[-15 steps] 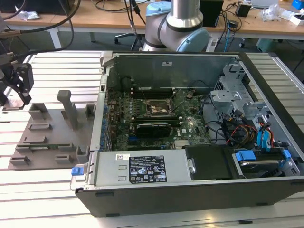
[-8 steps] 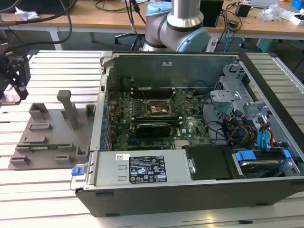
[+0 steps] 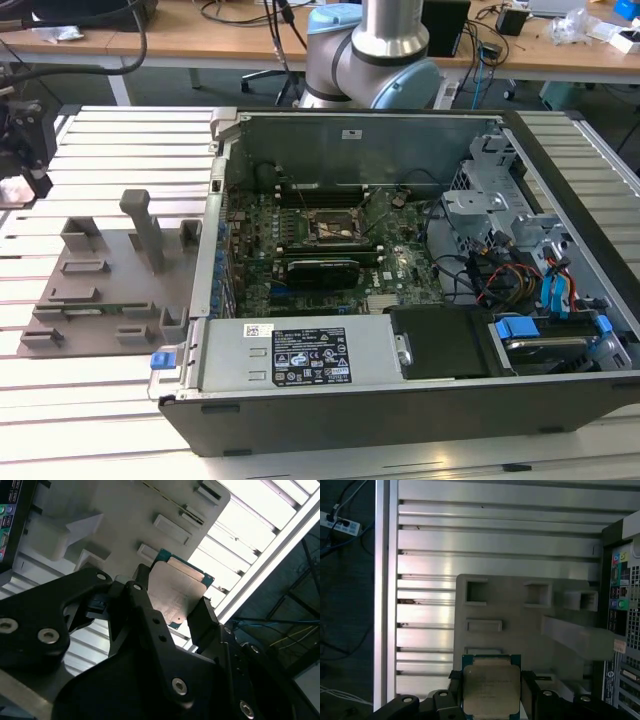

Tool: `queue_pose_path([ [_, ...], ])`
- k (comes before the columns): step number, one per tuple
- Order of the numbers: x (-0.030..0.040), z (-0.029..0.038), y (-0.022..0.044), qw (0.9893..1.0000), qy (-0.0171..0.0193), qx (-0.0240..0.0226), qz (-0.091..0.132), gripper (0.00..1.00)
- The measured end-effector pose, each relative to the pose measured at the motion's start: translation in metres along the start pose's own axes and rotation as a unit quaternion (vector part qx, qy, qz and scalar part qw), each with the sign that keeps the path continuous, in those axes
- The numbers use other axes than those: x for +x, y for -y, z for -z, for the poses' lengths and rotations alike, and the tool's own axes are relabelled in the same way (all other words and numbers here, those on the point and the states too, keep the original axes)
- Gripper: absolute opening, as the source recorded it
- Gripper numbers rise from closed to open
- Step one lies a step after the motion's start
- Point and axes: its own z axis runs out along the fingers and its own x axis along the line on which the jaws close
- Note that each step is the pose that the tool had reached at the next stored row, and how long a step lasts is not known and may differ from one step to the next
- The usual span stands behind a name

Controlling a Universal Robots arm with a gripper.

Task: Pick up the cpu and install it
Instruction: 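Pick up the cpu and move it towards the insertion slot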

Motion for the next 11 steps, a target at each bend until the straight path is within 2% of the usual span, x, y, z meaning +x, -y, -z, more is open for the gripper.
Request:
queue_pose_path([
  [5,-0.0002,0.0081,0.0004,1.0,0.0,0.0,0.0,0.55],
  [8,-0.0004,0.0163,0.0007,1.0,0.0,0.0,0.0,0.55],
  [11,-0.0005,0.0216,0.0009,1.0,0.0,0.0,0.0,0.55],
])
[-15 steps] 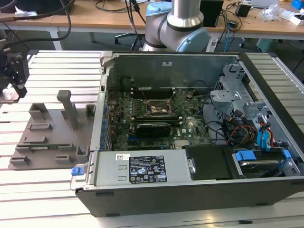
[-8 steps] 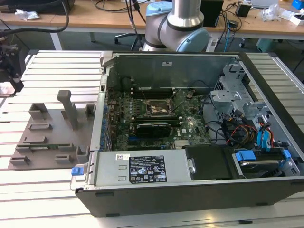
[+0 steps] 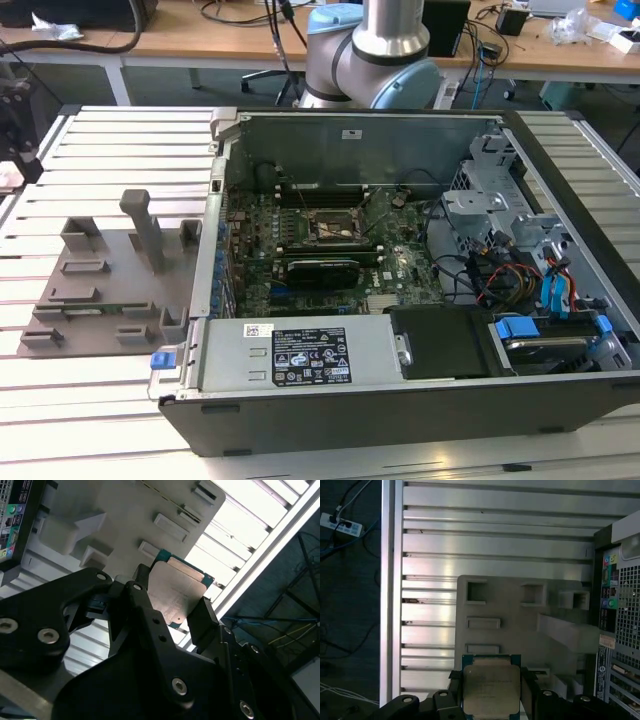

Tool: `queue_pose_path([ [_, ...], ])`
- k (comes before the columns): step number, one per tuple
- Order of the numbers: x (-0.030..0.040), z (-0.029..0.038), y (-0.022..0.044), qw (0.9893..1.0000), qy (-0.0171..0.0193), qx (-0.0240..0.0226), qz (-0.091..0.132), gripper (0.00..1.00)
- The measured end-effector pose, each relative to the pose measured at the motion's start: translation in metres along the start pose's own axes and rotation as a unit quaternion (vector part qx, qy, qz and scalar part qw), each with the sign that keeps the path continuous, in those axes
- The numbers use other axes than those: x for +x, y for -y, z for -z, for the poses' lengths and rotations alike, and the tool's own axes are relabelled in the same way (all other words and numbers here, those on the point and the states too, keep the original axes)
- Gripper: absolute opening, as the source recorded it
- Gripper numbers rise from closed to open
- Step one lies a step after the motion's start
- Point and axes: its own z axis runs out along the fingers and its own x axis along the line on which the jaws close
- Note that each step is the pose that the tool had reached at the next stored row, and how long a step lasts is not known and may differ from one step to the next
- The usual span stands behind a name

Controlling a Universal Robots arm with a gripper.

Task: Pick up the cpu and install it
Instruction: 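Pick up the cpu and move it towards the insertion slot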

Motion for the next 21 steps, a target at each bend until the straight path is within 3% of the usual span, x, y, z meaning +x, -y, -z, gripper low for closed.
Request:
queue_pose_path([
  [16,-0.0007,0.0296,0.0013,1.0,0.0,0.0,0.0,0.55],
  [19,-0.0009,0.0381,0.0016,1.0,0.0,0.0,0.0,0.55],
  [21,-0.0009,0.0396,0.0017,1.0,0.0001,-0.0002,0.0,0.55],
])
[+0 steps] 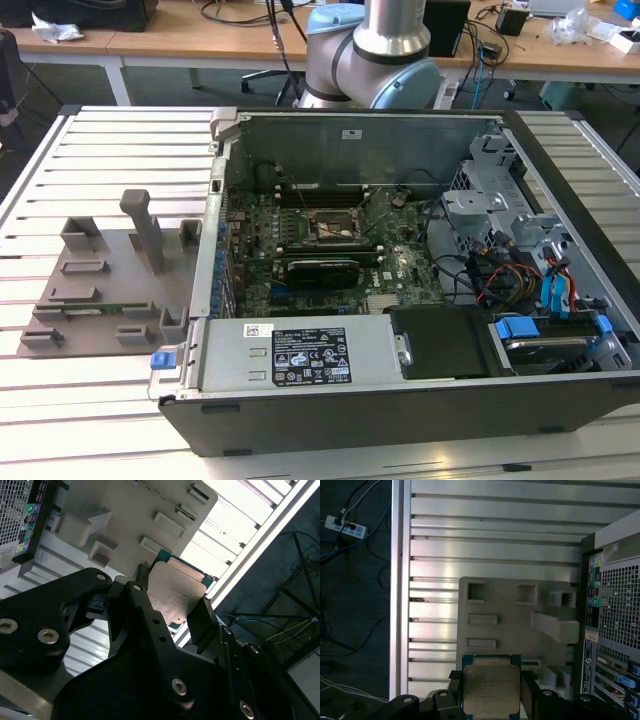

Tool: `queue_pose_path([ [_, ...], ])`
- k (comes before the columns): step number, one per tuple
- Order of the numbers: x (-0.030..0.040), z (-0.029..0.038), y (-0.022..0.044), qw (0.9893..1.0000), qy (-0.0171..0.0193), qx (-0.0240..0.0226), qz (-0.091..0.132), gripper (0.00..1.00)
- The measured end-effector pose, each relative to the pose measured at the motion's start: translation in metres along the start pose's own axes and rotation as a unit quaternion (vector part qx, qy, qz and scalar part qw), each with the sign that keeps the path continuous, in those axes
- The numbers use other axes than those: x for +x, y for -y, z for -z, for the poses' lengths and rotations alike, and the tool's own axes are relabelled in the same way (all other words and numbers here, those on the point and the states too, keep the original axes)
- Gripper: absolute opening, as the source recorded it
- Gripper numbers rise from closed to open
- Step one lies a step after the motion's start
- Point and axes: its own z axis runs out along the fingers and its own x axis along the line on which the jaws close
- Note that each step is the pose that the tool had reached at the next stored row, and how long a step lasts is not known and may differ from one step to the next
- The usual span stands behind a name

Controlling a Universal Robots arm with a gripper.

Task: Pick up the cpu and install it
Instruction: 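Pick up the cpu and move it towards the insertion slot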

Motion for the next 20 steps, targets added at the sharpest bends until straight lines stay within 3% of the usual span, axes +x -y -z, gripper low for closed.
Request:
queue_pose_path([
  [5,-0.0001,0.0003,0.0001,1.0,-0.0002,-0.0016,0.0,0.55],
  [6,-0.0001,0.0002,0.0,0.9999,0.0002,-0.0107,0.0,0.55],
  [7,-0.0001,0.0001,0.0,0.9995,0.001,-0.0325,-0.001,0.55],
  [8,-0.0001,0.0001,0.0,0.9993,0.0012,-0.0366,-0.001,0.55],
  [16,-0.002,0.0001,0.0002,0.9993,0.0011,-0.0375,-0.001,0.55],
  [20,-0.013,-0.0004,0.0004,0.9993,0.0012,-0.0374,-0.001,0.55],
])
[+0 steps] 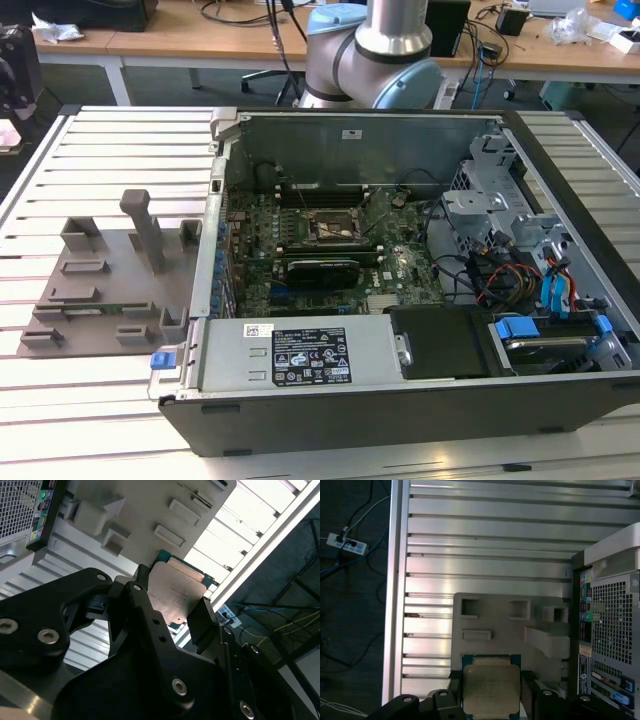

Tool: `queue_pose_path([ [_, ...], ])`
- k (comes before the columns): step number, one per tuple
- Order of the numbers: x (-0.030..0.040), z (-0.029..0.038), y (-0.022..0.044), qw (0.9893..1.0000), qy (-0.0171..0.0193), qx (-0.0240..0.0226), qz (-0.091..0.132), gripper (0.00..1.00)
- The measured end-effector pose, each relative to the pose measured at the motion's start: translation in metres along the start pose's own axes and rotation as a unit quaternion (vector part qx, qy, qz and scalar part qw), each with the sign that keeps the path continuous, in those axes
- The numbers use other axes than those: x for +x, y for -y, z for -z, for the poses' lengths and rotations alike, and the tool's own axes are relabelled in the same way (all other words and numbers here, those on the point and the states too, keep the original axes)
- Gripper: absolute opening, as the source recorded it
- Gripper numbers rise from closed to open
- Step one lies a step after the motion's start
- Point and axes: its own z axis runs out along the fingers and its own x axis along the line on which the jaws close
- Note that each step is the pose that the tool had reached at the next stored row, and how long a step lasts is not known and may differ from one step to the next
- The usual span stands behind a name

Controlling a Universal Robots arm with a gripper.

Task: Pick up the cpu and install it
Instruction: 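Pick up the cpu and move it towards the insertion slot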

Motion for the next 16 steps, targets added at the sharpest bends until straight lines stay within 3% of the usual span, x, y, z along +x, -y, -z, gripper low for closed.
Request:
queue_pose_path([
  [8,-0.0243,-0.0007,0.0008,1.0,0.0,0.0003,0.0,0.55],
  [16,-0.0376,-0.0011,0.0013,1.0,0.0,0.0003,0.0,0.55],
])
